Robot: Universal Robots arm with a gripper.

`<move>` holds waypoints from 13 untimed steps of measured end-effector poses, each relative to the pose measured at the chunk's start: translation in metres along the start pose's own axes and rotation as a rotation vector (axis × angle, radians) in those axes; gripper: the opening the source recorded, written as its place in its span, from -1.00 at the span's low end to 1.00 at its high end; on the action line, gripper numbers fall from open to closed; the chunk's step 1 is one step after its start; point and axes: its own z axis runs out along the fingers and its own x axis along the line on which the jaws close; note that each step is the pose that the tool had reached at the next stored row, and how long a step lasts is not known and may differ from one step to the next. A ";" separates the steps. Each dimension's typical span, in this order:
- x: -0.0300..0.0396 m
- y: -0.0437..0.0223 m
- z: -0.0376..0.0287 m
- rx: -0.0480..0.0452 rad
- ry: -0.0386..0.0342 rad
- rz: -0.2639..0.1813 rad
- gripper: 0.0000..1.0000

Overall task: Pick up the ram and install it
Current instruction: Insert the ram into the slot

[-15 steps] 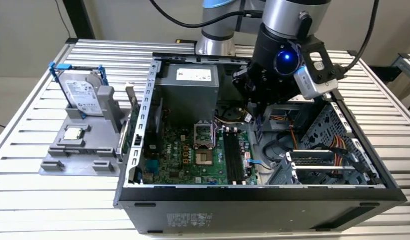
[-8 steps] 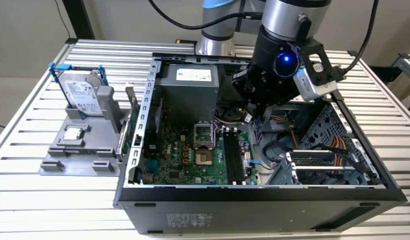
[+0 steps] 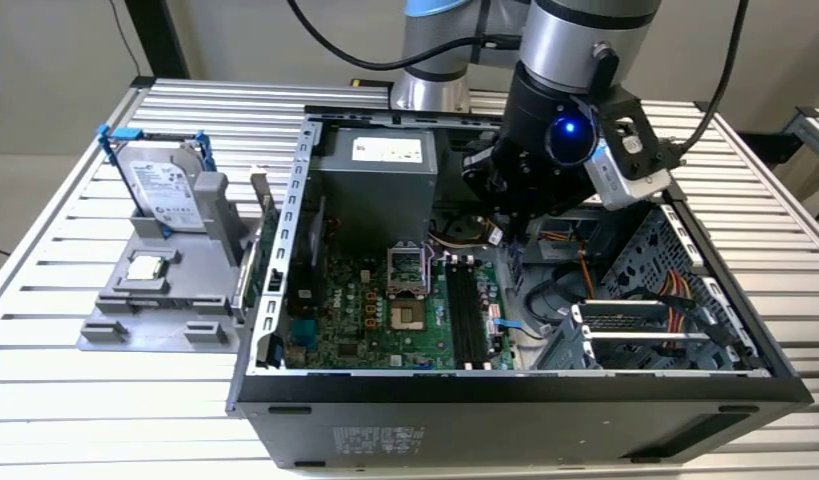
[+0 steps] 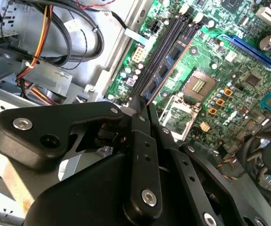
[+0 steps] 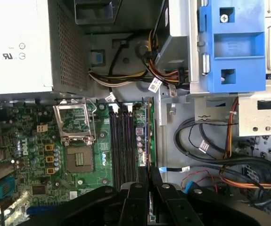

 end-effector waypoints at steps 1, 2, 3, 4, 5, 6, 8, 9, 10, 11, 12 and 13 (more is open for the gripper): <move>0.0000 0.0000 0.0017 0.0001 0.0000 0.000 -1.00; 0.0001 0.0000 0.0036 0.0000 0.0000 0.000 -1.00; 0.0001 0.0000 0.0054 0.0000 0.0000 0.000 -1.00; 0.0002 0.0000 0.0072 0.0000 0.0000 0.000 -1.00; 0.0002 0.0000 0.0091 0.0001 -0.0007 0.000 -1.00; 0.0002 0.0000 0.0107 -0.0001 -0.0016 0.000 -1.00; 0.0003 0.0000 0.0111 0.0001 -0.0020 0.000 -1.00; 0.0003 0.0000 0.0110 0.0002 -0.0022 0.000 -1.00; 0.0003 0.0000 0.0111 0.0000 -0.0024 0.000 -1.00; 0.0003 -0.0003 0.0111 0.0000 -0.0024 0.000 -1.00; 0.0003 -0.0009 0.0113 -0.0003 -0.0025 0.000 -1.00; 0.0003 -0.0010 0.0122 -0.0005 -0.0025 0.000 -1.00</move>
